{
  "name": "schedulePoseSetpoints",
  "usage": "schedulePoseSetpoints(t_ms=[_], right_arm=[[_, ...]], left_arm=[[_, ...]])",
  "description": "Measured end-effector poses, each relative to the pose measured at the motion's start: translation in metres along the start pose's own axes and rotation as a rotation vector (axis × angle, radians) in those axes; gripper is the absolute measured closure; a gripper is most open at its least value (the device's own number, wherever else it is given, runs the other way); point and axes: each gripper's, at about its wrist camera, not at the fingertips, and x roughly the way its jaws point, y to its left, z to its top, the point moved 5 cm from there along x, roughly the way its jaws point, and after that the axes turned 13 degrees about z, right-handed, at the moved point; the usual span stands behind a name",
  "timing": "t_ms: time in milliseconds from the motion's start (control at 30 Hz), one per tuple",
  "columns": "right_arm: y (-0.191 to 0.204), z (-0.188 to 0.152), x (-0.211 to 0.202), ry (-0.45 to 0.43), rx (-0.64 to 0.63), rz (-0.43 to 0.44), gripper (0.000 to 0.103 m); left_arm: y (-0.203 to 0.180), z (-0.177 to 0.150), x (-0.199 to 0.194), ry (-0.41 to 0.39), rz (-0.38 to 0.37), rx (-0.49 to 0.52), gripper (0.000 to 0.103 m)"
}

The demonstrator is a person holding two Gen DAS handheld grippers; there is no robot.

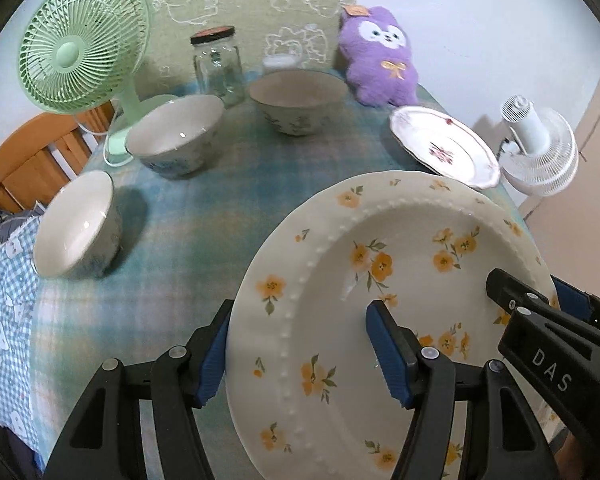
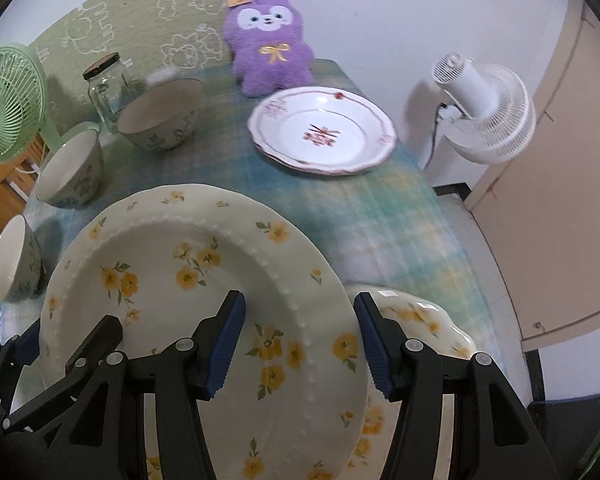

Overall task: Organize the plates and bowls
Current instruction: 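Lift the two-plate stack with both grippers toward the red-rimmed plate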

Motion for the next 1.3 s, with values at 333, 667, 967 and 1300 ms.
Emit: schedulePoseSetpoints(t_ms=[333, 667, 967, 1300], right_arm=[[-0.054, -0.036, -0.012, 0.044, -0.031, -0.016, 0.043], [-0.093, -0.059, -0.013, 0.066, -0.022, -0.030, 0.043], [-0.105, -0.069, -0.015, 0.068, -0.022, -0.029, 0.043], [-0.104, -0.068, -0.009, 0.066, -0.044, -0.071, 0.043]], left_arm=[[-0.048, -0.039, -0.009, 0.045, -0.007, -0.002, 0.037], [-0.085, -0.061, -0.009, 0.062, -0.011, 0.005, 0.037], [-0.097, -0.067, -0.009, 0.052, 0.023, 0.006, 0.037], [-0.099, -0.070, -0.006, 0.049, 0.053, -0.014, 0.036]])
